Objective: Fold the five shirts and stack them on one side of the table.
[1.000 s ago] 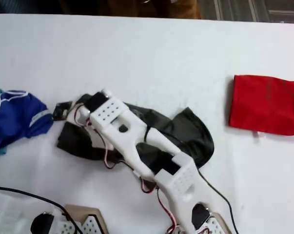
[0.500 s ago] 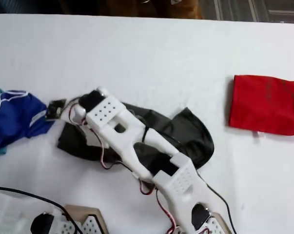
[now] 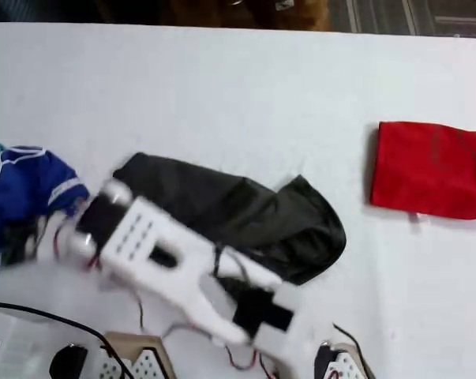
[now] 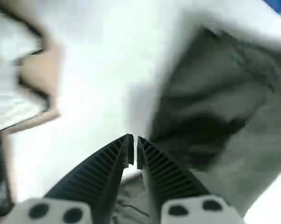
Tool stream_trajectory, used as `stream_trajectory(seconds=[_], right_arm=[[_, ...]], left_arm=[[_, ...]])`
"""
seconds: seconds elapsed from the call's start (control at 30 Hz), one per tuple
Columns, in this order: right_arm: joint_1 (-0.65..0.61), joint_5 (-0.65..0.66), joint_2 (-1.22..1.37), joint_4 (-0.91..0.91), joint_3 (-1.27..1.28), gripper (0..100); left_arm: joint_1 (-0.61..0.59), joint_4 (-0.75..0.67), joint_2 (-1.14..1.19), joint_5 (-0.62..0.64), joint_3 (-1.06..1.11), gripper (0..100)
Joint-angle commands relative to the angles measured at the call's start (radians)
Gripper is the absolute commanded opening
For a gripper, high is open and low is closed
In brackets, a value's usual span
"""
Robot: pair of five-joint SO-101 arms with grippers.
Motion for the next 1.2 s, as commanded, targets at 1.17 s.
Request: stream_trajectory(seconds=[1.17], right_arm=[[0.424, -0.319, 0.283, -0.076, -0.147, 20.1]], left_arm=[[0.015, 0.002, -0.048, -0.006, 0.002, 29]])
